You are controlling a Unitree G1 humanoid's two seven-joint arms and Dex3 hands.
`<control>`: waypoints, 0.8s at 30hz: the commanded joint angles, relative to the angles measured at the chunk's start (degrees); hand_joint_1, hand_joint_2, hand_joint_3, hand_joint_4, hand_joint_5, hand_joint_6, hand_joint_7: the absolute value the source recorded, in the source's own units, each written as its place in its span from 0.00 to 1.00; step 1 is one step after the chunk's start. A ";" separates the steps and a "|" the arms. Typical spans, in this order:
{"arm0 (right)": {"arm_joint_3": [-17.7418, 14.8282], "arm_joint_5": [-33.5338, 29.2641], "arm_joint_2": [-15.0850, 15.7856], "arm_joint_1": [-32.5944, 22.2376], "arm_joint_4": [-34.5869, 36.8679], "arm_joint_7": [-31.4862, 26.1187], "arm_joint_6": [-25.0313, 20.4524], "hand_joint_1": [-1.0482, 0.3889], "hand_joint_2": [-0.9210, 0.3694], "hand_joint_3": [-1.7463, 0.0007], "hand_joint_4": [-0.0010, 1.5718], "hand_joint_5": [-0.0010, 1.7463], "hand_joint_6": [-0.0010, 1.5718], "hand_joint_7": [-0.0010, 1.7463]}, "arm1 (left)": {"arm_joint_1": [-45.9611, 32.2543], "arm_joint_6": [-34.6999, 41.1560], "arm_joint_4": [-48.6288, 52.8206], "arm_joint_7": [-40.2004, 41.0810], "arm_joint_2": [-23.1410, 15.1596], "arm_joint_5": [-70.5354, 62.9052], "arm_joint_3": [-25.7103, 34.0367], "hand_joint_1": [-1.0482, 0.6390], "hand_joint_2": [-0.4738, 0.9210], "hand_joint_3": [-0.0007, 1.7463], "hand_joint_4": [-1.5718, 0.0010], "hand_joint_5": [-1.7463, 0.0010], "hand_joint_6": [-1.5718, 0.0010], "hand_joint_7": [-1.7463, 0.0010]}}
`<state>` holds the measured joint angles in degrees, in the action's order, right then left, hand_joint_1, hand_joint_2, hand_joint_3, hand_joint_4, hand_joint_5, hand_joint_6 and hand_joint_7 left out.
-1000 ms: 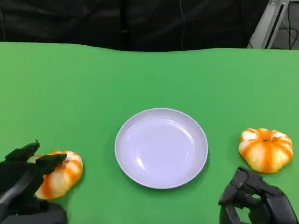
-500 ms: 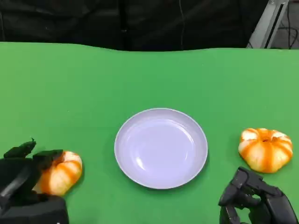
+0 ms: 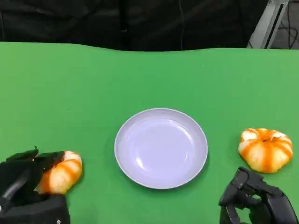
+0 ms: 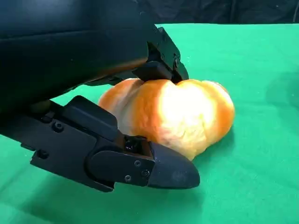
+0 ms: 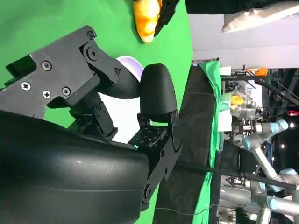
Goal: Grasp the bread from the table and place it into the plate.
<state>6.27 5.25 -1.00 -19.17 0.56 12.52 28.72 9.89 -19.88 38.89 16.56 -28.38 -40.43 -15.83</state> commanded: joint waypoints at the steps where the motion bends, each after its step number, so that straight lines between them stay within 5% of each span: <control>1: -0.26 0.09 0.53 -0.29 -0.76 -0.18 0.13 0.62 0.26 0.35 0.52 1.00 0.47 0.89 | 0.65 1.25 0.16 -2.08 -0.86 0.62 -0.84 0.31 1.00 0.11 0.55 0.95 0.57 0.98; 6: -0.17 0.23 0.44 -0.38 -0.94 -0.15 0.00 0.62 0.26 0.35 0.52 1.00 0.47 0.89 | 0.27 1.33 -0.45 -1.29 -0.43 1.44 -0.52 0.48 1.00 0.14 0.35 0.93 0.44 0.96; 10: -0.16 0.18 0.45 -0.35 -0.99 -0.17 -0.04 0.62 0.26 0.35 0.52 1.00 0.47 0.89 | 0.24 0.43 -0.53 -0.35 -0.42 2.42 -0.33 0.52 1.00 0.15 0.29 0.90 0.37 0.94; 11: -0.18 0.07 0.46 -0.32 -0.96 -0.23 0.02 0.62 0.26 0.35 0.52 1.00 0.47 0.89 | 0.28 -1.35 -0.01 1.75 -0.30 2.84 0.07 0.56 1.00 0.14 0.33 0.72 0.30 0.90; 12: -0.19 -0.01 0.47 -0.30 -0.93 -0.26 0.06 0.62 0.26 0.35 0.52 1.00 0.47 0.89 | 0.33 -2.69 0.45 3.35 -0.24 3.13 0.30 0.58 1.00 0.14 0.45 0.40 0.33 0.68; 13: -0.20 -0.06 0.47 -0.28 -0.86 -0.28 0.10 0.62 0.26 0.35 0.52 1.00 0.47 0.89 | 0.34 -3.10 0.54 4.80 -0.19 3.08 0.46 0.59 1.00 0.14 0.54 0.16 0.48 0.35; 15: -0.19 -0.09 0.45 -0.27 -0.80 -0.31 0.13 0.62 0.26 0.35 0.52 1.00 0.47 0.90 | 0.40 -3.35 0.60 6.43 -0.15 3.00 0.58 0.58 1.00 0.12 0.59 0.04 0.62 0.10; 17: -0.17 -0.08 0.42 -0.29 -0.85 -0.34 0.09 0.62 0.26 0.34 0.52 1.00 0.47 0.90 | 0.48 -3.67 0.74 7.17 -0.12 3.13 0.62 0.59 1.00 0.11 0.61 0.01 0.66 0.02; 24: -0.25 0.03 0.53 0.08 -0.19 -0.13 0.27 0.62 0.27 0.34 0.52 1.00 0.47 0.90 | 0.96 -3.54 -0.26 12.97 -0.19 1.71 0.52 0.57 1.00 0.19 0.62 0.00 0.67 0.00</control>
<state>6.27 5.15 -0.99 -19.11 0.52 12.44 28.73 10.52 -23.25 39.24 27.59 -28.01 -38.31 -15.90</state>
